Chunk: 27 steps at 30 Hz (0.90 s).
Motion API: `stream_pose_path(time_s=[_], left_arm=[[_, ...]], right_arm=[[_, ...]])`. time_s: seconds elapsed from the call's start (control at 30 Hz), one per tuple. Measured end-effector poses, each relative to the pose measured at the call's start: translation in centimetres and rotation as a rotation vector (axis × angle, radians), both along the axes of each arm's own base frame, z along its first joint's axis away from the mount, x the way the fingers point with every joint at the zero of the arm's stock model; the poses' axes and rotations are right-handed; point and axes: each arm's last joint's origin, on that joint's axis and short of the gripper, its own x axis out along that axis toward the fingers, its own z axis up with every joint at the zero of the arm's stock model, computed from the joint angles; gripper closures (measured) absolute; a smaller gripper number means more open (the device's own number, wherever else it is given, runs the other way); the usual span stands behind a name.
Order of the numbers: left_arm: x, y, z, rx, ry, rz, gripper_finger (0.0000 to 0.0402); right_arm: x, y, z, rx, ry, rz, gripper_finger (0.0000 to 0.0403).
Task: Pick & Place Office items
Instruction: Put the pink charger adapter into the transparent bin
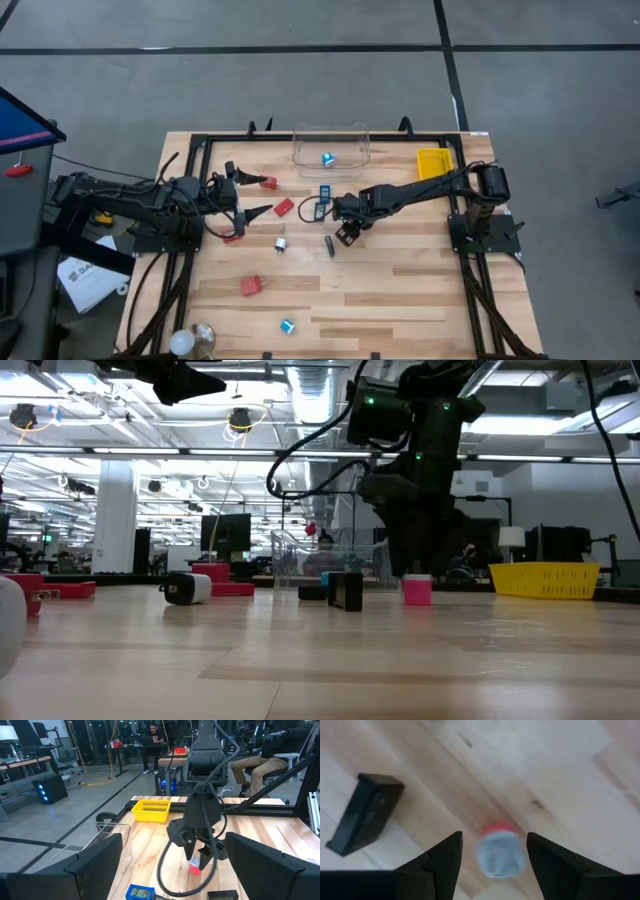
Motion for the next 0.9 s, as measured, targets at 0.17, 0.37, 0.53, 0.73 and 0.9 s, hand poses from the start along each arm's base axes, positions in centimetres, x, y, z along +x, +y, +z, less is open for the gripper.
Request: stream_pose_path(time_s=[0.17,0.37,0.53,0.73,0.9], left_arm=[[0.0,0.0,0.0,0.001,-0.001,0.000,0.0052],[0.0,0.0,0.0,0.001,0.000,0.000,0.0052],[0.0,0.0,0.0,0.001,0.000,0.000,0.0052],[0.0,0.0,0.0,0.001,0.000,0.000,0.0052],[0.0,0.0,0.0,0.001,0.000,0.000,0.0052]], right_arm=[[-0.4,-0.5,-0.2,-0.002,0.038,-0.009,0.0187],[-0.3,-0.3,-0.8,-0.001,0.061,-0.003,0.0188],[-0.3,0.1,-1.2,0.003,0.080,0.006,0.0188],[-0.3,0.1,-1.2,0.002,0.085,0.003,0.0188],[-0.3,0.1,-1.2,-0.001,0.084,0.005,0.0188]])
